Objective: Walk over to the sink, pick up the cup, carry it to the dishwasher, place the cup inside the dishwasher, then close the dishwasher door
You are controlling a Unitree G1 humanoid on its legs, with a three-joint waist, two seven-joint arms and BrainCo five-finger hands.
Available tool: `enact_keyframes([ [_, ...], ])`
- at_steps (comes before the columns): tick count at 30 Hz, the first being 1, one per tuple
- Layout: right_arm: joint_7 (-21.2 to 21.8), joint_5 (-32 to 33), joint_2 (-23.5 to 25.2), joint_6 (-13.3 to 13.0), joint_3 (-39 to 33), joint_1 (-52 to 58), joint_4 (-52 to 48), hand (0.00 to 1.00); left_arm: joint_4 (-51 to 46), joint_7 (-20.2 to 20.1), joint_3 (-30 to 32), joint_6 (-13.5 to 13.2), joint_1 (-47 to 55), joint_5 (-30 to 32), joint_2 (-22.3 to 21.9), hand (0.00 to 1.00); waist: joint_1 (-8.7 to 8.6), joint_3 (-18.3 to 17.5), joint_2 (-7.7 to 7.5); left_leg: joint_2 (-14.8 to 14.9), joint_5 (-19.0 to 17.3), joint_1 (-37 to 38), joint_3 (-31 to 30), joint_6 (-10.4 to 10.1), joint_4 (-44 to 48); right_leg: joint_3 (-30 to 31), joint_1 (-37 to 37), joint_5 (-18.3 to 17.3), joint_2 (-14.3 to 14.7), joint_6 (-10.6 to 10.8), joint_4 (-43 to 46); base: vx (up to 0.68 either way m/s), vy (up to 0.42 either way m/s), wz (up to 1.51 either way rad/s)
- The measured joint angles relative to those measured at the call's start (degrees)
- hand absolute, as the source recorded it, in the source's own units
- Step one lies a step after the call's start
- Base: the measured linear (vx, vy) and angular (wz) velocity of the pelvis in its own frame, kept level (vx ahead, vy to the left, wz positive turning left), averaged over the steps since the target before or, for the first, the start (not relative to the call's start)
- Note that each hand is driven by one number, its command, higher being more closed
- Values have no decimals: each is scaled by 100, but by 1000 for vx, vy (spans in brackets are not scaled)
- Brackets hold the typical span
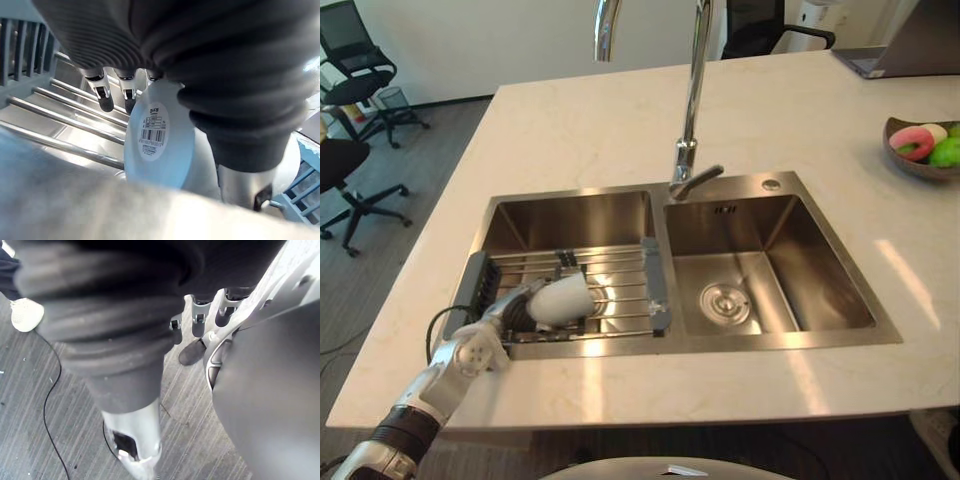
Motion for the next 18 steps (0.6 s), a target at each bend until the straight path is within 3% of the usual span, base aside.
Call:
enact_keyframes([
  [7,0,1,-4,-30,12,1,0,0,-48,123,-82,3,-21,509,0,0,14,3,6,0,0,0,-1,0,0,2,0,4,0,7,0,0,0,0],
  [11,-3,3,-8,-35,23,2,0,0,-134,489,-171,-6,-7,999,0,0,28,8,14,0,1,0,-8,0,0,4,0,9,0,17,-1,0,0,0],
  [18,-19,6,-16,-37,121,2,0,0,-257,949,-215,-14,64,1213,1,0,19,27,44,-4,3,-28,-34,1,0,-6,-15,4,-1,9,-1,0,0,1],
])
